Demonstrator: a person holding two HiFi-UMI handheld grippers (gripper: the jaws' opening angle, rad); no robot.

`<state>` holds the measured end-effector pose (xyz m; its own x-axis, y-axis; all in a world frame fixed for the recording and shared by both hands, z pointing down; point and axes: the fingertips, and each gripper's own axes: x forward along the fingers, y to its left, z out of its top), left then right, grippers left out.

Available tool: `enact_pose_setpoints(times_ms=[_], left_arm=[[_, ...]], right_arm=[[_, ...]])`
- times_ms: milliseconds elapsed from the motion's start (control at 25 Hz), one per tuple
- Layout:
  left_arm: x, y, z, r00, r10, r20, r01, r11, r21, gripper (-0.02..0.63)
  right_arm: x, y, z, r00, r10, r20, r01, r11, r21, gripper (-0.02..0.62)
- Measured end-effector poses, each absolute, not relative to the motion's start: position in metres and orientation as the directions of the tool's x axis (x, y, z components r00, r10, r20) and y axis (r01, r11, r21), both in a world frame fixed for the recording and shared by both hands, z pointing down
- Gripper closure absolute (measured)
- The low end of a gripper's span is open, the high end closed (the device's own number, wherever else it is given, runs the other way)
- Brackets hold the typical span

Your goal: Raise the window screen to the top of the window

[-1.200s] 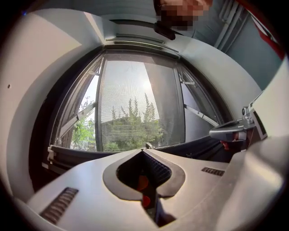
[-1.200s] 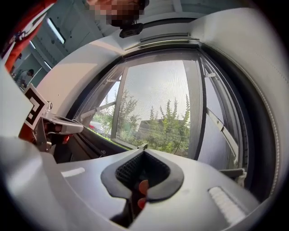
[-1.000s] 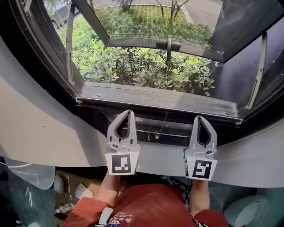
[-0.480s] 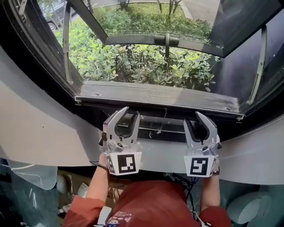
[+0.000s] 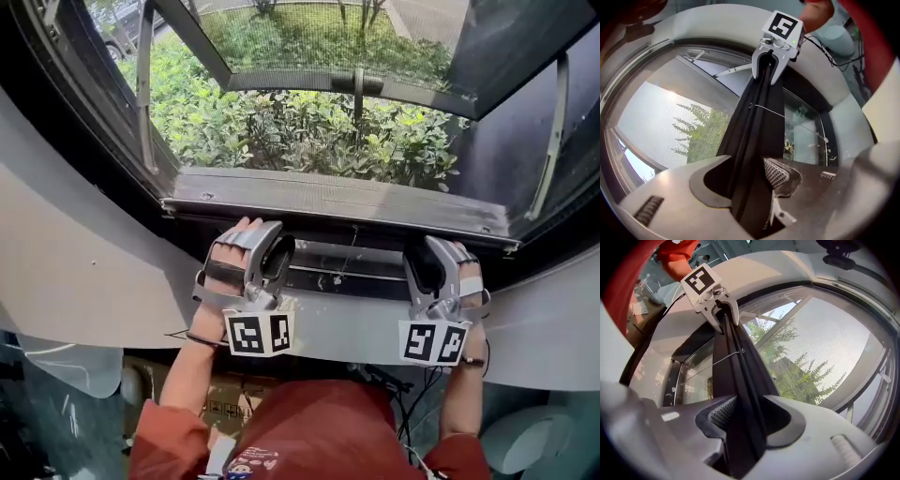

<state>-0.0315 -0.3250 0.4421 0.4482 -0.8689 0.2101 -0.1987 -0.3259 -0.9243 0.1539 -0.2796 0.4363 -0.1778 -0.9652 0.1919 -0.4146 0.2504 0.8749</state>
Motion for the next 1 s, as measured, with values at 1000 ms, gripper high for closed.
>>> enact_pose_setpoints(times_ms=[1000], left_arm=[[-0.0274,-0.3274,0.4431,0.484,-0.795,0.367,-0.097,-0.465,-0.880,0.436]], right_arm=[[0.1529,-0.2761,0.4384,-0.240,-0.927,0.289,-0.400,0.365,0.840,0.420]])
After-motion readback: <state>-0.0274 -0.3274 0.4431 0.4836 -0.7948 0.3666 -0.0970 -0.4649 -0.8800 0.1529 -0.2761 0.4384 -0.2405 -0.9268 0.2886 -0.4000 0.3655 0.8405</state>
